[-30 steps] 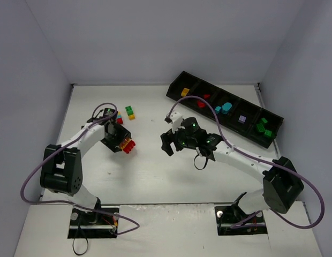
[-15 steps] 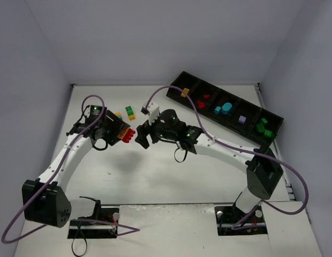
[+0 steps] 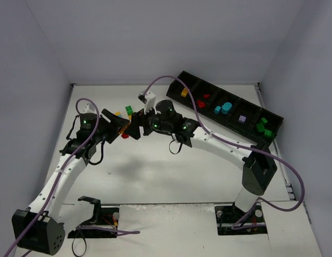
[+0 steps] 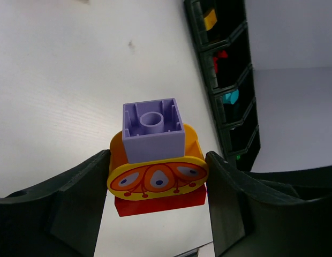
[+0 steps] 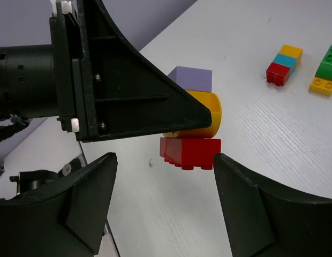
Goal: Sort the legos into containers by color
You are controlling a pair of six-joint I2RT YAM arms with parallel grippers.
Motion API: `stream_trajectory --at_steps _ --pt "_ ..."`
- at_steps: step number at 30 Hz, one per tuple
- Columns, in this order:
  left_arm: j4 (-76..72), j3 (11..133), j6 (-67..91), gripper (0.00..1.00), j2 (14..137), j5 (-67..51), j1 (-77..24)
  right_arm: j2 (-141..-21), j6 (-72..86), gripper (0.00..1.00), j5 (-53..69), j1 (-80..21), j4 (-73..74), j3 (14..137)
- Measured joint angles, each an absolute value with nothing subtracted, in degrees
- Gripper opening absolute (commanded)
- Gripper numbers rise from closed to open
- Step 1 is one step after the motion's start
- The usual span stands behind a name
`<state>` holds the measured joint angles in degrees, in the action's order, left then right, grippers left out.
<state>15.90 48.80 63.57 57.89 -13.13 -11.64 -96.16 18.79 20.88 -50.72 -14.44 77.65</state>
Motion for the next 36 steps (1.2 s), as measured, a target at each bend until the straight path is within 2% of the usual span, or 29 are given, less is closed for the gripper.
stream_trajectory --at_steps 14,36 --pt "7.11 48.07 58.78 0.0 56.93 -17.34 -11.68 -97.41 21.45 0.62 21.3 -49.39 -13.15 78.35" --pt "1.02 47.16 57.25 0.0 56.93 -20.71 -12.45 -97.41 21.5 0.53 24.49 -47.31 -12.69 78.67"
